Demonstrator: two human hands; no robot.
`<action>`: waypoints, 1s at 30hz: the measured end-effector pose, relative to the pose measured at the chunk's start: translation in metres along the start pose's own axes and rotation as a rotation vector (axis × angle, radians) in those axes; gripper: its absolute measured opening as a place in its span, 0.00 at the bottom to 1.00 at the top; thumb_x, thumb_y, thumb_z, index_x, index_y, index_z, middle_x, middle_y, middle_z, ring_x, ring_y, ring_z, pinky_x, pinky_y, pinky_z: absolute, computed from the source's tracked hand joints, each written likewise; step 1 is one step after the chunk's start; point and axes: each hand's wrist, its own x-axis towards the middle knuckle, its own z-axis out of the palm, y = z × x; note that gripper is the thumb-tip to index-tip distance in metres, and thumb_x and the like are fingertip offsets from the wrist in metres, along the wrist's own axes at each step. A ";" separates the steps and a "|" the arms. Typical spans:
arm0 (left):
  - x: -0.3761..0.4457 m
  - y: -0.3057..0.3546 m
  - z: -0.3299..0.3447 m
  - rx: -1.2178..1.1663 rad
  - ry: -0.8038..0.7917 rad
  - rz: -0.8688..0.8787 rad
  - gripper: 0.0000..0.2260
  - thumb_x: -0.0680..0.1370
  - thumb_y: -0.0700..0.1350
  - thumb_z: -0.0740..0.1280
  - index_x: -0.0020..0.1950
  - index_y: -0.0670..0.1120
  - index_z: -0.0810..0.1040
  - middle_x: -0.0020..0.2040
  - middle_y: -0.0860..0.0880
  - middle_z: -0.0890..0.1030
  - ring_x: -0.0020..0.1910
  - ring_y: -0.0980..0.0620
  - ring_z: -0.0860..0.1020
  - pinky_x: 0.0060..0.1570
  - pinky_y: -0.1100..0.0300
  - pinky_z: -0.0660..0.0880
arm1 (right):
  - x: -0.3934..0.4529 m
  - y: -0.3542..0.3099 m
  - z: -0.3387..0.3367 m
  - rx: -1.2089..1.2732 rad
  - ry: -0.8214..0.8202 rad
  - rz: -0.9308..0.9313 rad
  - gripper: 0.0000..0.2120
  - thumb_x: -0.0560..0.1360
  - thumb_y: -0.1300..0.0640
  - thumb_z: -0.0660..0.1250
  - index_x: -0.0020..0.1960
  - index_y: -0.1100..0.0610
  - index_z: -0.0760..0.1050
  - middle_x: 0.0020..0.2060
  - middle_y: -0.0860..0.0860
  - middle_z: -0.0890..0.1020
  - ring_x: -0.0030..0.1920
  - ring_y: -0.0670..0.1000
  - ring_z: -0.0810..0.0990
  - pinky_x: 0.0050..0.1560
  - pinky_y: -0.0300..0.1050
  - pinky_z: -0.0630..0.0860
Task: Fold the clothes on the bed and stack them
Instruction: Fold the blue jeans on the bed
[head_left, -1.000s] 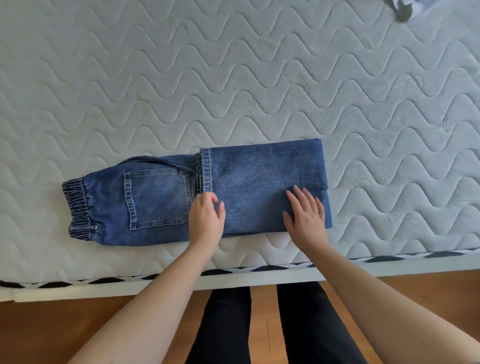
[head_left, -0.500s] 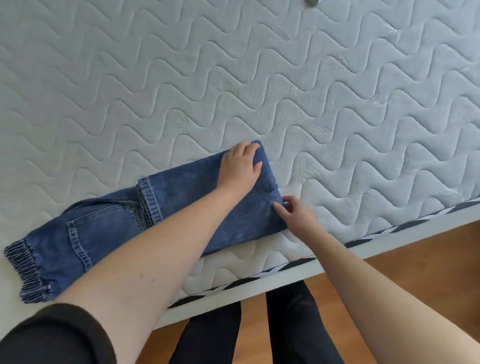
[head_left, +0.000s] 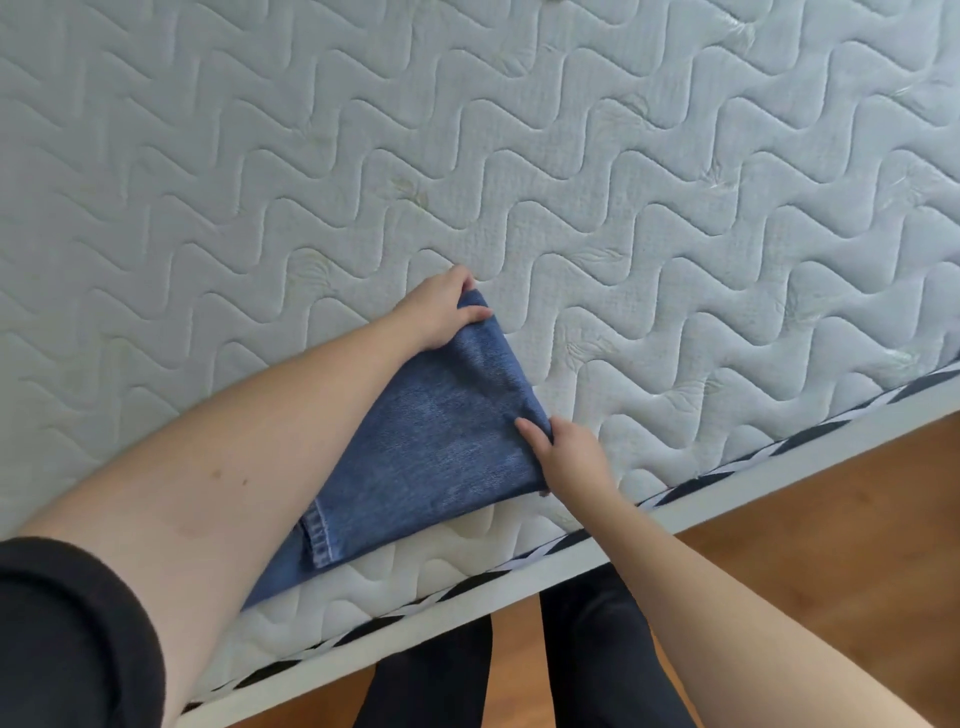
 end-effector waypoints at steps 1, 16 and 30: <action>-0.001 0.000 0.005 -0.022 0.009 0.006 0.14 0.78 0.53 0.69 0.54 0.46 0.69 0.50 0.45 0.77 0.50 0.43 0.76 0.50 0.50 0.72 | 0.001 0.001 0.002 0.008 -0.027 0.053 0.26 0.78 0.33 0.54 0.36 0.53 0.71 0.24 0.49 0.77 0.21 0.49 0.77 0.26 0.43 0.67; -0.032 -0.021 0.044 0.196 0.322 0.195 0.24 0.81 0.52 0.63 0.75 0.48 0.65 0.70 0.46 0.71 0.69 0.45 0.68 0.68 0.50 0.62 | -0.004 0.002 -0.004 -0.387 0.352 -0.331 0.15 0.79 0.49 0.63 0.61 0.57 0.75 0.57 0.55 0.79 0.58 0.58 0.76 0.56 0.51 0.70; -0.198 -0.128 0.129 0.384 0.353 0.039 0.28 0.82 0.54 0.52 0.80 0.44 0.57 0.80 0.45 0.54 0.78 0.46 0.58 0.76 0.46 0.57 | -0.047 0.052 0.049 -0.882 0.041 -0.613 0.32 0.81 0.43 0.49 0.78 0.61 0.56 0.78 0.57 0.55 0.77 0.56 0.58 0.75 0.55 0.54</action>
